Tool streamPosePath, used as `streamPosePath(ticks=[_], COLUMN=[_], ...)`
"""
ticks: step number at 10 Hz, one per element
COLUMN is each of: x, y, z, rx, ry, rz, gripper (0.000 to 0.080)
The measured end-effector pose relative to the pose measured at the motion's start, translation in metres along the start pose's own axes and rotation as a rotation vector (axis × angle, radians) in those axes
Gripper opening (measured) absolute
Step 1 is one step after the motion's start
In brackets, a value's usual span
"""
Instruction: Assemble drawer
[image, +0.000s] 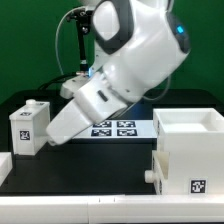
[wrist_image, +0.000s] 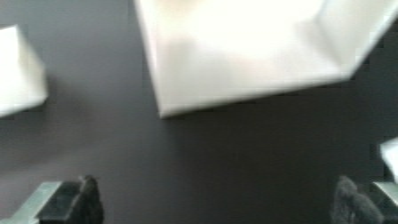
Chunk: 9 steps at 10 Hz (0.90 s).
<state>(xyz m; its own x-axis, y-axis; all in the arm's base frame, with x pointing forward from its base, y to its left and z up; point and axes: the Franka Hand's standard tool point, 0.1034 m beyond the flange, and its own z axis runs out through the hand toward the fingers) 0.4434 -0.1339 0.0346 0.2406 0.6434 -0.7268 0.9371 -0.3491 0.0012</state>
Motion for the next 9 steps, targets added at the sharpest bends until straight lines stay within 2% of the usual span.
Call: streamPosePath(ticks=[1, 2, 3, 6, 8, 9], x=[-0.011, -0.017, -0.017, -0.016, -0.030, -0.033], y=[-0.003, -0.002, -0.003, 0.001, 0.019, 0.021], z=[0.009, 0.017, 0.018, 0.020, 0.029, 0.031], rx=[-0.010, -0.005, 0.026, 0.018, 0.005, 0.000], ry=[0.024, 0.035, 0.032, 0.032, 0.024, 0.030], rz=[0.001, 0.008, 0.037, 0.000, -0.062, -0.062], gripper=[0.0649, 0.0649, 0.0649, 0.0649, 0.0649, 0.0649])
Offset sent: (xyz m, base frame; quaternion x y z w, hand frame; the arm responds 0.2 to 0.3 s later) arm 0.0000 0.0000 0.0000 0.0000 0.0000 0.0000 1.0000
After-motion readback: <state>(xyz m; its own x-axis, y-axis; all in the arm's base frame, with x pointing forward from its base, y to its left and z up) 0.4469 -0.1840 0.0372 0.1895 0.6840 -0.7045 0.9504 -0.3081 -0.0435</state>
